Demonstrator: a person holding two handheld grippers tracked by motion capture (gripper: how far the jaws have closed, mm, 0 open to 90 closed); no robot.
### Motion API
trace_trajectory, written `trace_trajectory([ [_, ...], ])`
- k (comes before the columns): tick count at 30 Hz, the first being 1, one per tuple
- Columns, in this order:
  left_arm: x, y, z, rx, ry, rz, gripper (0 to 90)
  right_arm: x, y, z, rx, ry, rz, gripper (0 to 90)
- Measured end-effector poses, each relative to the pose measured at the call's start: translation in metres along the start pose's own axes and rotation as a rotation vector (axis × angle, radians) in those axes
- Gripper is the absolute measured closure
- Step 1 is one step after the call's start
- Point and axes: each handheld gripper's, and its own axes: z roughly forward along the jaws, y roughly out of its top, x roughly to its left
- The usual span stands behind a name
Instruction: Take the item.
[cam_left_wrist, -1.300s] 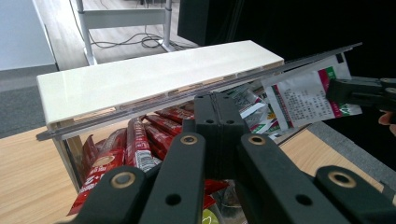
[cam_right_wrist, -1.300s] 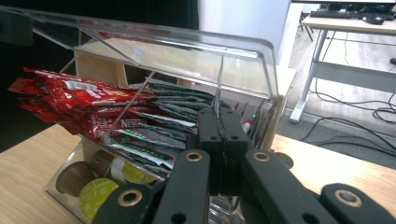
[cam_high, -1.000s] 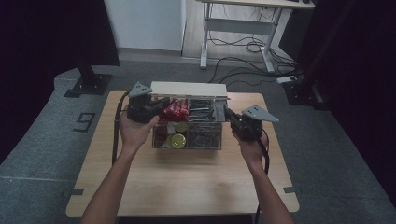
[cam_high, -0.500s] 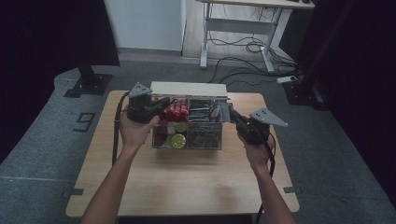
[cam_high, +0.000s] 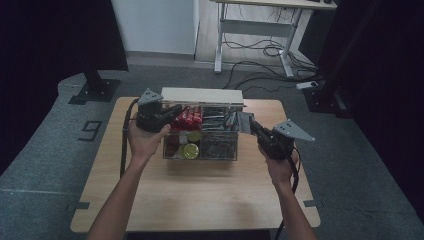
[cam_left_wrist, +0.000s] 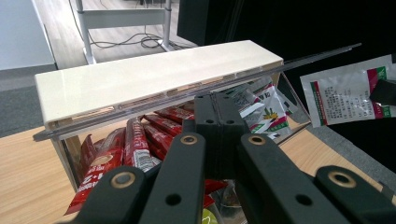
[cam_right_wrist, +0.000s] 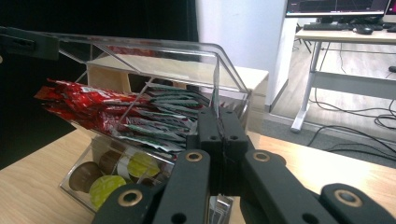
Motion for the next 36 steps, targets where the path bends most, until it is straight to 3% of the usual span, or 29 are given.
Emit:
trace_trajectory([
  [13,-0.001,-0.001,0.001,-0.002,-0.002,-0.001,90.0,-0.01,-0.016,-0.01,0.002,-0.01,0.026,89.1],
  [36,-0.002,-0.001,0.001,-0.003,-0.001,-0.001,90.0,-0.029,-0.047,-0.01,0.044,-0.043,0.066,89.2],
])
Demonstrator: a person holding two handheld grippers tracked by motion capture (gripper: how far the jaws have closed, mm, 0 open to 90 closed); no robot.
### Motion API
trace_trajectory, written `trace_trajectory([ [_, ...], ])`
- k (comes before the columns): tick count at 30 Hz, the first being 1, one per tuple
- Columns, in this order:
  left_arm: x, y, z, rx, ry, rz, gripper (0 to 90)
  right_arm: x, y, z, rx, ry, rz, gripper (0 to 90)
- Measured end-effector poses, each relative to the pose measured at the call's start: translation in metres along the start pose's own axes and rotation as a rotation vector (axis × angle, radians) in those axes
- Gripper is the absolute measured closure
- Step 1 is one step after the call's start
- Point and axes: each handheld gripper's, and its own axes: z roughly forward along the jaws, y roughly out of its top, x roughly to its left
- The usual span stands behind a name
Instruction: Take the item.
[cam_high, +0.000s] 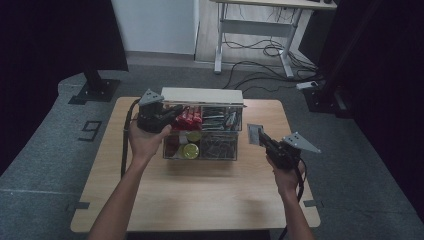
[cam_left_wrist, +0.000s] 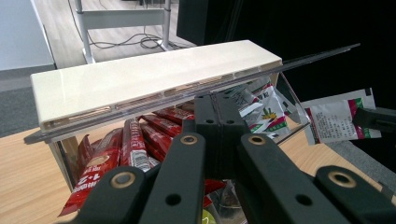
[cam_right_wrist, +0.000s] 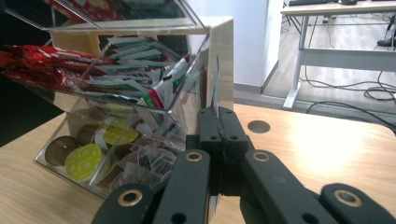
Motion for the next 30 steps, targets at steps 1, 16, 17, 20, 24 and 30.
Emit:
trace_trajectory([
  [1,0.0,0.0,0.0,0.0,-0.001,0.0,90.0,-0.002,-0.002,0.0,0.003,-0.001,0.002,89.2],
  [16,-0.001,0.0,0.001,0.002,-0.004,0.0,90.0,-0.015,-0.027,-0.002,0.04,-0.023,0.029,89.1],
  [17,-0.001,0.0,0.001,0.002,-0.004,0.0,90.0,-0.018,-0.032,-0.002,0.045,-0.026,0.034,89.2],
  [20,-0.002,0.0,0.001,0.002,-0.003,0.0,90.0,-0.02,-0.036,-0.002,0.052,-0.032,0.033,89.2],
  [24,-0.001,0.0,0.001,0.002,-0.005,-0.001,90.0,-0.023,-0.043,-0.001,0.065,-0.041,0.034,89.1],
  [30,-0.002,0.0,0.001,0.004,-0.004,0.0,90.0,-0.028,-0.053,0.0,0.08,-0.051,0.05,89.2],
])
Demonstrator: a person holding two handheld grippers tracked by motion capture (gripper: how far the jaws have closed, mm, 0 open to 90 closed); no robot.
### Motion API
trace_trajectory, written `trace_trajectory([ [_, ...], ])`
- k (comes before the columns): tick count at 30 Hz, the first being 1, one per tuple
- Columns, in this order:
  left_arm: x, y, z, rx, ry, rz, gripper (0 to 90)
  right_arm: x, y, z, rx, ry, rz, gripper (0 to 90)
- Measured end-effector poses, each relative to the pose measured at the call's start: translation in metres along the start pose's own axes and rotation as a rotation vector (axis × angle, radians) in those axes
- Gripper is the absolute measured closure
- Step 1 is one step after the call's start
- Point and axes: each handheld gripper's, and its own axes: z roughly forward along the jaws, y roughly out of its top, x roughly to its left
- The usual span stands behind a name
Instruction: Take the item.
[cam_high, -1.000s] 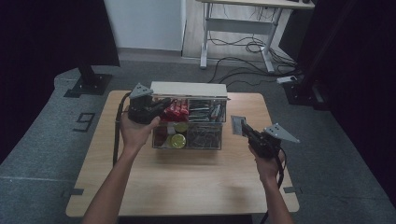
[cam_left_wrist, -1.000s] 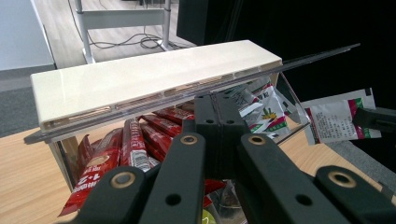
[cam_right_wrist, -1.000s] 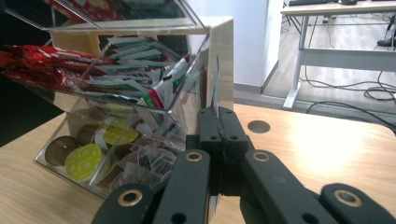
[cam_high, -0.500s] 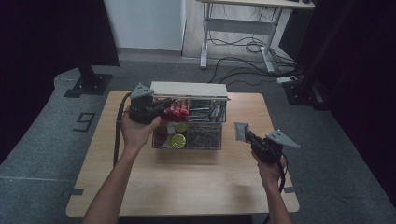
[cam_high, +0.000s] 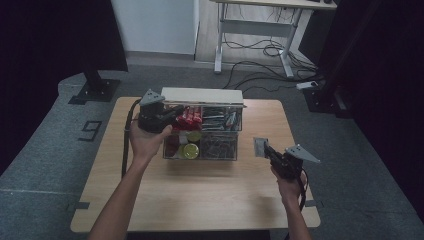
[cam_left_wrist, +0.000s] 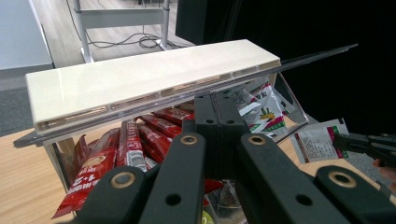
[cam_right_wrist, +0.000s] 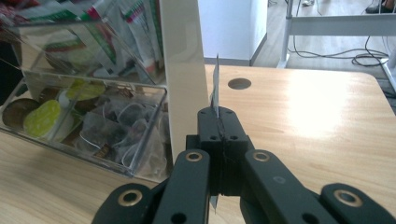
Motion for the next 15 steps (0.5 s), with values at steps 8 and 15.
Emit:
trace_trajectory([
  [8,0.0,0.0,0.0,-0.001,0.002,0.0,90.0,-0.008,-0.012,0.002,0.029,-0.017,0.013,89.2],
  [15,0.0,-0.001,0.0,-0.002,0.003,0.001,90.0,-0.016,-0.022,0.005,0.051,-0.033,0.024,89.2],
])
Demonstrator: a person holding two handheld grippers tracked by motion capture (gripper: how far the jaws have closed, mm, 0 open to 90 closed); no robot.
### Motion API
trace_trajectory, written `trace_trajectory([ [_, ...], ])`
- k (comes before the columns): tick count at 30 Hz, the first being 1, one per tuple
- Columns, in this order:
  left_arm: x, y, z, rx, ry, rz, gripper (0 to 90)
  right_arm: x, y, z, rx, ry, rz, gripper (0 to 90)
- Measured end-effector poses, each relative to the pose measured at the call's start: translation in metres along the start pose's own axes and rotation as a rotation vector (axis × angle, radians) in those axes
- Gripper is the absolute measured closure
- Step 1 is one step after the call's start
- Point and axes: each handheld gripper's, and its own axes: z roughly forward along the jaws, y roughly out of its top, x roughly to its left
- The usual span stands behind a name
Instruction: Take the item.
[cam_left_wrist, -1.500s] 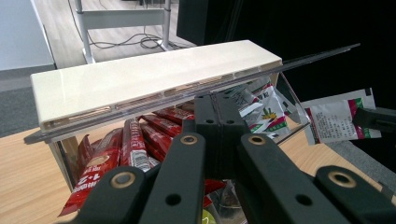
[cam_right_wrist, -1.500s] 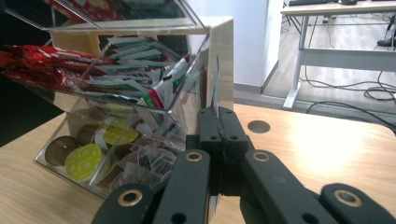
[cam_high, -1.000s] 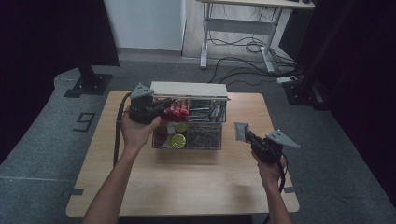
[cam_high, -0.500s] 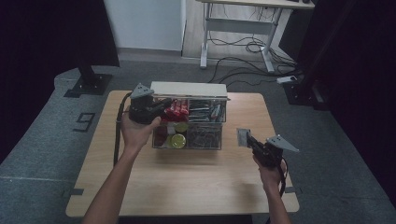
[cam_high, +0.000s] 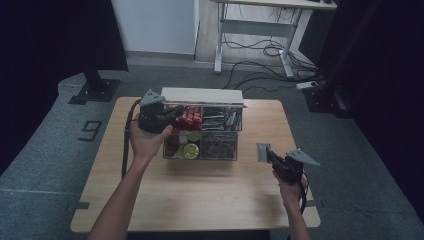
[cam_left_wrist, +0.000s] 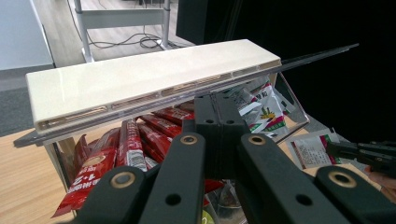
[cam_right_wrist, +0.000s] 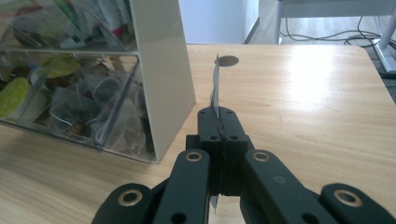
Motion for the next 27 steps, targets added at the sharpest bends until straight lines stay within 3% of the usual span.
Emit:
trace_trajectory([
  [16,0.0,-0.001,0.0,-0.002,-0.001,0.001,90.0,-0.024,-0.028,0.012,0.089,-0.06,0.035,89.1],
  [27,0.0,-0.001,0.0,-0.001,-0.002,0.0,90.0,-0.035,-0.036,0.015,0.108,-0.094,0.051,88.9],
])
